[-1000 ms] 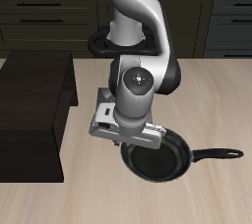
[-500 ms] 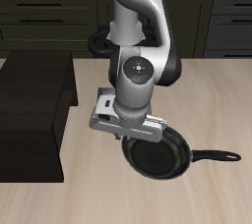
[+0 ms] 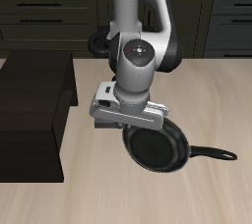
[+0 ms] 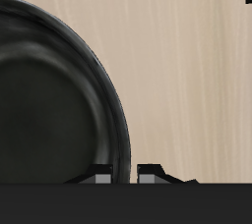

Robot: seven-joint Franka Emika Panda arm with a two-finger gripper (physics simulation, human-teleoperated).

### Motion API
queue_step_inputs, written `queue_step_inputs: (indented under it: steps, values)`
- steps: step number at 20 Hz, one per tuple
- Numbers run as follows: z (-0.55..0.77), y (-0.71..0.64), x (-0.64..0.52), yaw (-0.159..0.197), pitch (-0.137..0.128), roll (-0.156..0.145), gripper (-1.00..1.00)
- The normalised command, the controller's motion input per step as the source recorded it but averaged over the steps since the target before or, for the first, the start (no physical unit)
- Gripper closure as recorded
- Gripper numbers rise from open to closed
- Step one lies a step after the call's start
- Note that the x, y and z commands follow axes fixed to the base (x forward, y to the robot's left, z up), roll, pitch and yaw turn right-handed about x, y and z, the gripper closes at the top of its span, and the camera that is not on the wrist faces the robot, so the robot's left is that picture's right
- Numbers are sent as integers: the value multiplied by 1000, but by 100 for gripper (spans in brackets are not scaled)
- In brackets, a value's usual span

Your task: Place the frypan on the flat stove and turn on the stove

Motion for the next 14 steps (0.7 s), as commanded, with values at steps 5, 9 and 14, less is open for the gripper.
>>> queue_step_inputs:
  steps: [5,9,14]
  values:
    - [289,-5,-169,7,-22,8,100]
    - [305,-58,-196,10,-36,8,100]
    - [232,-45,-147,20,-30,10,100]
